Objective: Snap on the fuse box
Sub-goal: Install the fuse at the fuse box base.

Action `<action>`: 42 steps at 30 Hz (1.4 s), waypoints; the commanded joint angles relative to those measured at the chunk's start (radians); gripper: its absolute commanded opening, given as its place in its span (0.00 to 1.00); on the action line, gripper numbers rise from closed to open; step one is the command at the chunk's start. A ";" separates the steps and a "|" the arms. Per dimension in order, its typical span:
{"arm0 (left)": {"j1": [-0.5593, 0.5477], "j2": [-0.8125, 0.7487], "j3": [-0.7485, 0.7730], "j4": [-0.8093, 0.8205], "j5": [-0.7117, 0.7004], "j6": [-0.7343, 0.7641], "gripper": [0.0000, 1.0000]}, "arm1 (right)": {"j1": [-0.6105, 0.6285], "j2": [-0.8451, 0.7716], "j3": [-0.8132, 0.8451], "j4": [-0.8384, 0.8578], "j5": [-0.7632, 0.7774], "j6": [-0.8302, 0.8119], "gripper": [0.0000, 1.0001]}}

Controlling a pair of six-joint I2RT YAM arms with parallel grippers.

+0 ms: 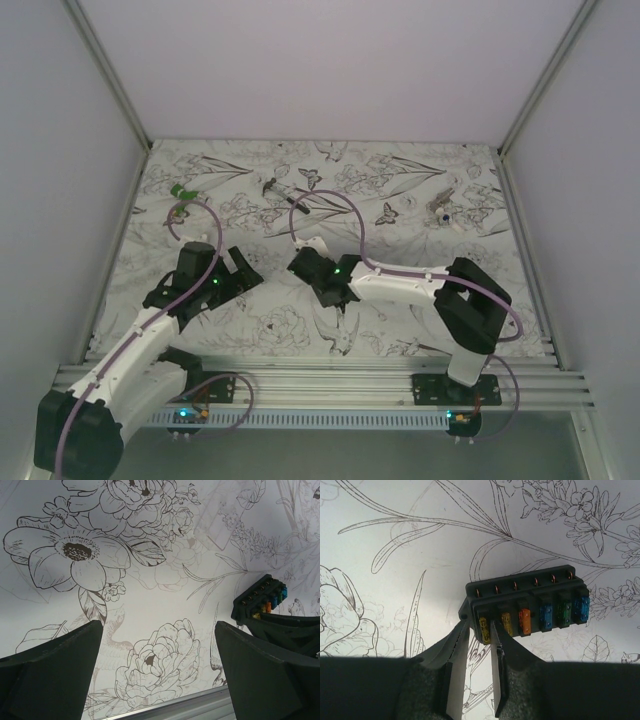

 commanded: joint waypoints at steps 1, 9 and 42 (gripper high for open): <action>0.009 0.007 -0.008 -0.017 0.012 -0.002 0.99 | 0.000 -0.042 0.023 -0.035 -0.024 0.021 0.29; 0.009 0.022 -0.002 -0.015 0.019 -0.001 1.00 | -0.011 -0.063 0.043 -0.030 -0.020 -0.036 0.28; 0.009 0.055 0.007 -0.012 0.027 0.000 1.00 | -0.070 0.006 0.029 -0.112 -0.212 -0.211 0.01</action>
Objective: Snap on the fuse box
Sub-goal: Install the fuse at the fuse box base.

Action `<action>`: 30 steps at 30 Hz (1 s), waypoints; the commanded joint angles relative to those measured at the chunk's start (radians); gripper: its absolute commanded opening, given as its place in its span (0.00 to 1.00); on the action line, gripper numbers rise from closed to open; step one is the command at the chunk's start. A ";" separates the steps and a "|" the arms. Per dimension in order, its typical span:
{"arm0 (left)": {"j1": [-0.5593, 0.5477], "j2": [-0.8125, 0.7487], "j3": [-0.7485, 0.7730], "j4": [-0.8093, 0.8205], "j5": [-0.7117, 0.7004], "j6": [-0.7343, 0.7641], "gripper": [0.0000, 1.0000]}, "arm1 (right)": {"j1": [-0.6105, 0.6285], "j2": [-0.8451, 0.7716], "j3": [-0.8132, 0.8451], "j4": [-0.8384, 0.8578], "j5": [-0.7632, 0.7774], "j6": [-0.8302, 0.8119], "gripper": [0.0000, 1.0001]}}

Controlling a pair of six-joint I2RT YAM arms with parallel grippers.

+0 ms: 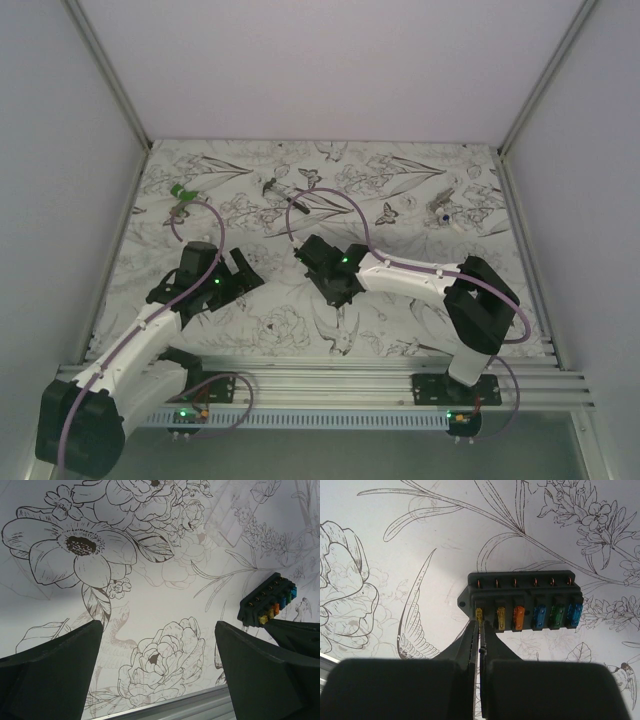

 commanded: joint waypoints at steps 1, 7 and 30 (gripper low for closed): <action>0.005 0.007 0.006 -0.012 0.017 0.002 1.00 | -0.010 0.047 -0.001 -0.054 -0.033 -0.016 0.00; 0.006 0.006 0.005 -0.011 0.018 -0.002 1.00 | -0.021 0.085 -0.051 -0.070 -0.033 -0.022 0.00; 0.006 -0.018 -0.010 -0.010 0.025 -0.016 0.99 | -0.041 0.369 0.037 -0.125 -0.067 -0.049 0.00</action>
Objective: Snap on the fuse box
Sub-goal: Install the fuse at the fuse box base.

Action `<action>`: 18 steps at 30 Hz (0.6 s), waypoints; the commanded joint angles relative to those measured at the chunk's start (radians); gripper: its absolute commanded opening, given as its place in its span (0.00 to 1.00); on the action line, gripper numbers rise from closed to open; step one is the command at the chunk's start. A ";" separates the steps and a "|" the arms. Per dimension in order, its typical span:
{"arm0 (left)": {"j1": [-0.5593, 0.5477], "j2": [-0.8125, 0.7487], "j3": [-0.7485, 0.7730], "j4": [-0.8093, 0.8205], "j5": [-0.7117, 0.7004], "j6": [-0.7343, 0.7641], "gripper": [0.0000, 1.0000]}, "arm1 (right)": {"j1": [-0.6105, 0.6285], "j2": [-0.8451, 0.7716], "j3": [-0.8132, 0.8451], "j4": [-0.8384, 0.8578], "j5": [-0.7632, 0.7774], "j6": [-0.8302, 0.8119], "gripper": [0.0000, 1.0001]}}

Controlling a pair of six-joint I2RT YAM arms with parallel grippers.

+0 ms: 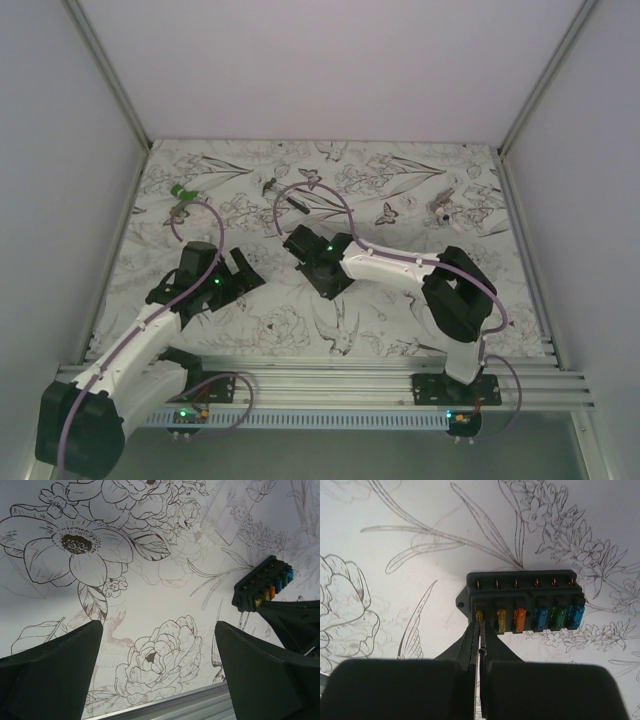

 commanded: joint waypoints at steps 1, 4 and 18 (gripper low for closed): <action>0.005 -0.019 -0.010 -0.010 0.014 -0.011 1.00 | -0.026 0.242 -0.099 -0.056 -0.054 0.012 0.00; 0.005 -0.010 -0.009 -0.009 0.008 -0.010 1.00 | -0.026 0.269 -0.115 -0.049 -0.071 0.021 0.00; -0.013 -0.003 0.017 -0.009 0.066 0.003 0.99 | 0.042 -0.020 -0.026 -0.008 -0.180 -0.054 0.05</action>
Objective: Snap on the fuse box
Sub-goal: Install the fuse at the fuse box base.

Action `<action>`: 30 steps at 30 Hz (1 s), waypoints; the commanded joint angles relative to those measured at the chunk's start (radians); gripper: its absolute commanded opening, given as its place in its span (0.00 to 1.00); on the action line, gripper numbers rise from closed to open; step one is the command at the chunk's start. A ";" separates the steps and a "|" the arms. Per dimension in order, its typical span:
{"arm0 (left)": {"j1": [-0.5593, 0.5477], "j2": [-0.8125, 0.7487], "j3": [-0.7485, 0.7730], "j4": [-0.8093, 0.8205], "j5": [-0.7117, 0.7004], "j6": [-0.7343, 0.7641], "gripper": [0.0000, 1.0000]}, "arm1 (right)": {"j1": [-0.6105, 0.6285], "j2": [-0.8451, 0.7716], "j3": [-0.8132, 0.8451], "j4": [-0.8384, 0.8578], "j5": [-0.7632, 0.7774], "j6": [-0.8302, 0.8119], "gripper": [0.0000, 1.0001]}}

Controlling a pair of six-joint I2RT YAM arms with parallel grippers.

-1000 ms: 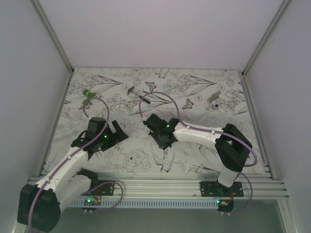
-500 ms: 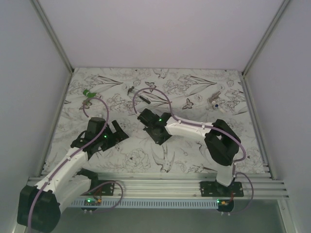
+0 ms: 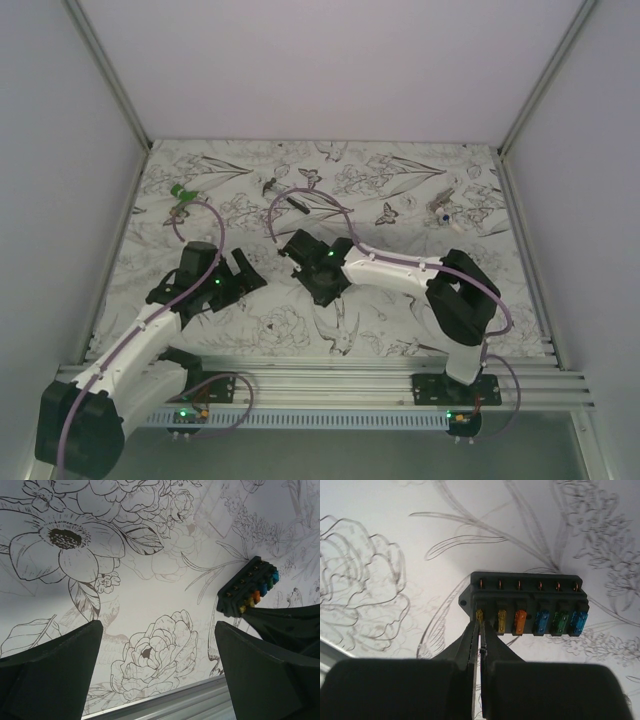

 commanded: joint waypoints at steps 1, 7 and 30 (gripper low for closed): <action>-0.018 0.003 0.019 -0.009 0.040 0.005 0.99 | 0.025 -0.004 -0.023 -0.044 -0.105 -0.019 0.08; -0.078 0.037 0.049 -0.007 0.046 0.008 0.94 | 0.025 -0.079 -0.029 0.006 -0.112 0.006 0.27; -0.316 0.450 0.236 0.152 0.111 0.037 0.64 | -0.266 -0.362 -0.516 0.595 -0.297 0.456 0.56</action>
